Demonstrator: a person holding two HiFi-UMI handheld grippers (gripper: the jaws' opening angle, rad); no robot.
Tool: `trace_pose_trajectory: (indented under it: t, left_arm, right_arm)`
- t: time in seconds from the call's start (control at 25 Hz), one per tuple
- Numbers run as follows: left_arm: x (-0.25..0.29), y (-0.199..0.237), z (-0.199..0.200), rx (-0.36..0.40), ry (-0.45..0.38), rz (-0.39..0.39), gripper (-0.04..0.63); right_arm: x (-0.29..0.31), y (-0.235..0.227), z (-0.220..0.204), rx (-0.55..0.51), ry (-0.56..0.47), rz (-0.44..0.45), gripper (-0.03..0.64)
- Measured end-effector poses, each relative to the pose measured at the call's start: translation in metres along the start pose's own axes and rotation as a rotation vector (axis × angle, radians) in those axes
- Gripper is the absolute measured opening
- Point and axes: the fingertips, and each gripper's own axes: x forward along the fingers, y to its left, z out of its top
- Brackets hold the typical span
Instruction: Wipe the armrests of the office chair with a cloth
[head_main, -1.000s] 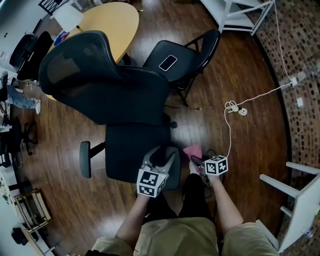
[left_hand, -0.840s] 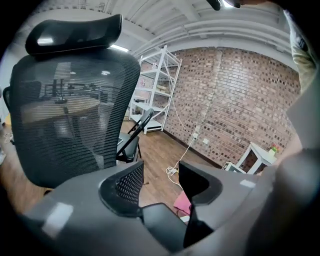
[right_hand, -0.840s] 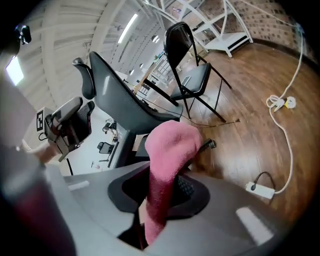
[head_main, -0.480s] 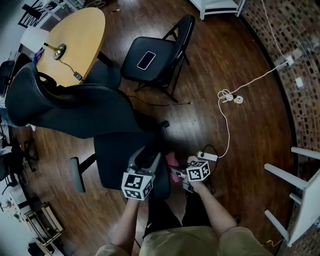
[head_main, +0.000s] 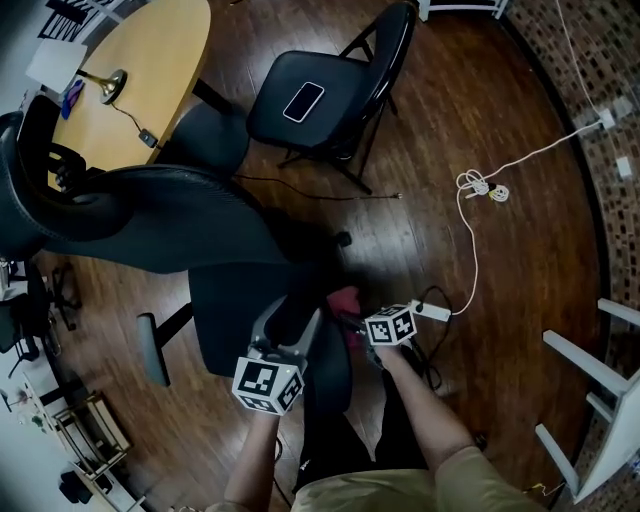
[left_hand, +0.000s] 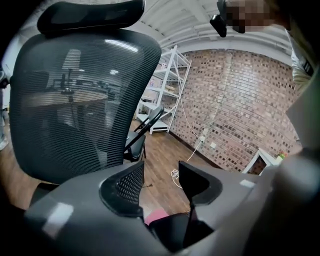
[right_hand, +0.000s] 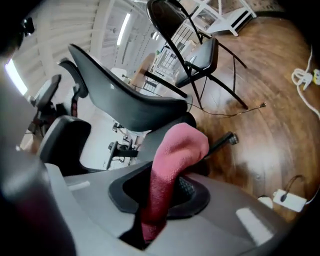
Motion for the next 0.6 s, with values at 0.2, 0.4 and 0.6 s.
trace_pose_trajectory:
  t: [0.2, 0.4, 0.6]
  left_arm:
    - [-0.003, 0.022, -0.009, -0.039, -0.023, 0.030, 0.202]
    - [-0.008, 0.033, -0.015, -0.030, -0.012, 0.035, 0.202]
    - [-0.013, 0.038, -0.022, -0.034, 0.012, 0.041, 0.201]
  right_arm:
    - [0.034, -0.071, -0.021, 0.005, 0.084, -0.155, 0.057]
    - [0.061, -0.101, -0.012, 0.047, 0.106, -0.156, 0.055]
    - [0.010, -0.060, 0.007, 0.070, -0.110, -0.009, 0.058]
